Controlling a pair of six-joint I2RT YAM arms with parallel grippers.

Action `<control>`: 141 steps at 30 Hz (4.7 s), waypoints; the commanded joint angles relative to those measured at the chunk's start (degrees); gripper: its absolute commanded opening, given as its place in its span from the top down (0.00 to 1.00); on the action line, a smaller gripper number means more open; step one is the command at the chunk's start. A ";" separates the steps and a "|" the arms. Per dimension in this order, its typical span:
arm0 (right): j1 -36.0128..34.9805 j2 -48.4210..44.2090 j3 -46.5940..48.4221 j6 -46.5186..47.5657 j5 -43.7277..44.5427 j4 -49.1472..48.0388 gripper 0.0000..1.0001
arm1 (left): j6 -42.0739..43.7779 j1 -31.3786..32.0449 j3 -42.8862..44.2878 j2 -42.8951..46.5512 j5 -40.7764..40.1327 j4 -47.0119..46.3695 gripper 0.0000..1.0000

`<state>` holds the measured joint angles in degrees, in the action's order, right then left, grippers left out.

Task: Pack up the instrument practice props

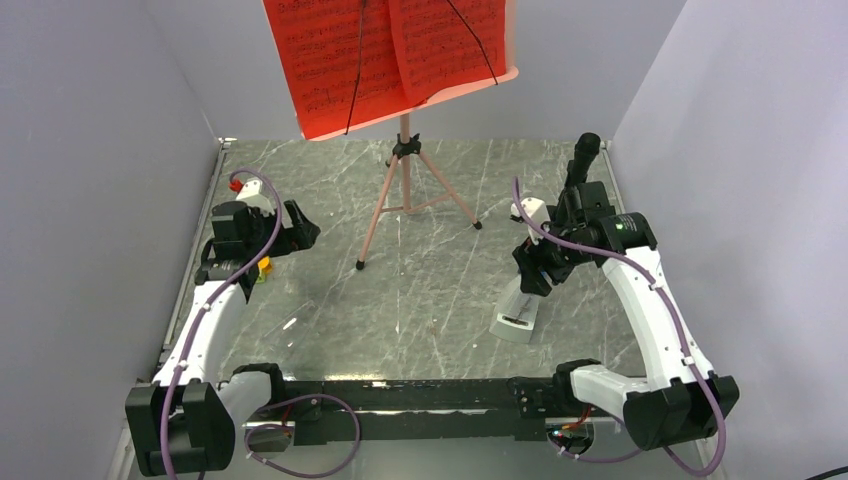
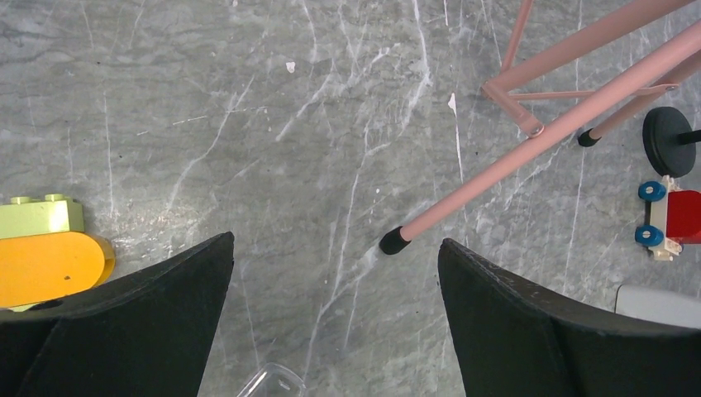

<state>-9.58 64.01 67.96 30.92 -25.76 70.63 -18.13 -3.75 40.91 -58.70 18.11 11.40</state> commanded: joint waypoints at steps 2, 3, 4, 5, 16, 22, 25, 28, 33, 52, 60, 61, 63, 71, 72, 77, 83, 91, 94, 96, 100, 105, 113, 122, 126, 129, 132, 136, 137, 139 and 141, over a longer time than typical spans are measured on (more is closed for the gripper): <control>-0.16 1.35 4.26 9.90 -0.05 4.45 0.35 | -0.95 -0.29 -0.53 1.73 1.44 -2.52 0.02; -0.21 1.84 4.85 11.26 0.02 5.06 0.36 | -0.98 -0.29 -0.68 1.82 1.48 -2.54 0.02; -0.30 2.44 5.42 13.27 0.09 5.58 0.37 | -0.97 -0.29 -0.81 1.95 1.55 -2.62 0.02; -0.45 3.04 6.03 14.70 0.10 6.13 0.39 | -1.02 -0.28 -0.95 2.00 1.53 -2.73 0.02; -7.77 10.45 10.59 26.37 2.23 14.38 0.67 | -0.20 -0.39 -3.20 4.66 1.20 -2.92 0.02; -13.92 12.28 15.07 31.56 3.07 15.00 1.00 | 0.87 -0.64 -4.69 6.67 0.88 -2.17 0.02; -18.37 13.35 18.36 35.12 2.81 15.23 1.00 | 1.02 -0.77 -5.24 7.29 0.36 -2.03 0.02; -22.26 14.22 21.09 41.91 1.77 16.92 1.00 | 1.18 -0.82 -5.83 7.99 0.50 -1.97 0.02; -28.28 14.32 21.75 56.97 0.05 15.27 1.00 | 2.10 -0.90 -7.18 9.35 1.72 -1.49 0.02; -35.92 18.81 21.09 74.84 3.23 3.02 0.28 | 10.31 -0.95 -6.60 8.54 16.43 -1.58 0.01; -31.15 12.11 20.49 54.10 0.75 0.17 0.19 | 36.51 2.89 1.97 4.62 38.55 8.20 0.02; -30.20 11.06 19.88 50.22 0.04 -0.81 0.19 | 40.94 5.90 3.64 3.94 38.81 11.19 0.03; -27.37 8.84 17.72 42.00 -2.03 -3.34 0.19 | 48.70 11.15 7.04 1.91 38.64 16.65 0.02; -13.80 2.54 6.97 6.30 -16.35 -15.82 0.18 | 63.33 28.82 19.76 -11.49 37.01 21.67 0.02; -12.74 1.69 5.33 3.07 -17.48 -18.14 0.18 | 66.62 30.38 22.93 -13.75 36.33 23.35 0.03; -8.12 -1.14 1.56 -2.53 -21.98 -19.76 0.18 | 85.58 37.18 37.73 -26.15 35.69 40.56 0.08; -5.38 -3.27 0.59 -8.40 -21.28 -22.08 0.14 | 95.01 43.75 44.40 -33.74 34.89 48.12 0.10; -2.20 -5.10 -4.43 -12.47 -21.96 -23.92 0.14 | 93.24 49.03 44.76 -37.77 34.83 45.53 0.20; -2.11 -5.85 -6.62 -13.76 -20.80 -25.70 0.15 | 90.14 50.48 43.62 -37.69 35.02 42.47 0.20; -1.95 -6.03 -7.23 -13.17 -20.25 -25.43 0.15 | 87.15 51.17 42.54 -37.70 35.11 39.51 0.19; -1.66 -6.98 -7.41 -12.38 -19.68 -24.23 0.15 | 75.77 51.86 40.28 -37.42 32.69 28.24 0.13; -1.19 -8.38 -7.06 -11.77 -20.62 -22.25 0.15 | 75.26 51.89 40.05 -37.60 32.03 25.23 0.05; 0.08 -8.51 -3.72 -10.28 -21.22 -18.52 0.14 | 87.80 51.95 45.72 -41.74 33.79 33.06 0.01; 1.30 -8.70 -3.52 -9.38 -21.75 -16.10 0.14 | 119.73 52.62 55.95 -48.59 34.67 56.05 0.03; 1.58 -9.11 -4.51 -9.15 -22.22 -16.01 0.14 | 126.85 53.24 63.46 -53.31 34.51 65.47 0.09; 1.91 -9.61 -5.27 -9.26 -21.85 -15.98 0.14 | 126.46 54.37 64.29 -54.76 35.35 66.33 0.12; 2.42 -10.38 -5.77 -9.02 -21.79 -15.23 0.14 | 124.18 55.11 64.58 -55.49 35.31 66.80 0.23; 2.60 -10.71 -5.83 -7.62 -21.86 -13.20 0.14 | 115.27 55.16 63.40 -55.02 32.95 64.37 0.48; 2.57 -10.68 -6.06 -7.05 -21.88 -12.94 0.14 | 112.08 55.16 61.93 -54.18 31.77 62.26 0.56; 2.55 -10.79 -7.03 -5.69 -21.67 -13.20 0.15 | 103.55 55.11 58.19 -51.32 29.99 56.17 0.71; 2.55 -11.51 -8.59 -5.31 -21.33 -14.72 0.15 | 94.24 54.74 54.11 -47.76 28.47 49.90 0.85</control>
<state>-7.25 53.91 61.65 23.24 -46.59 56.53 92.47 50.72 101.47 -111.00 50.87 71.70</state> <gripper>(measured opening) 0.854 0.485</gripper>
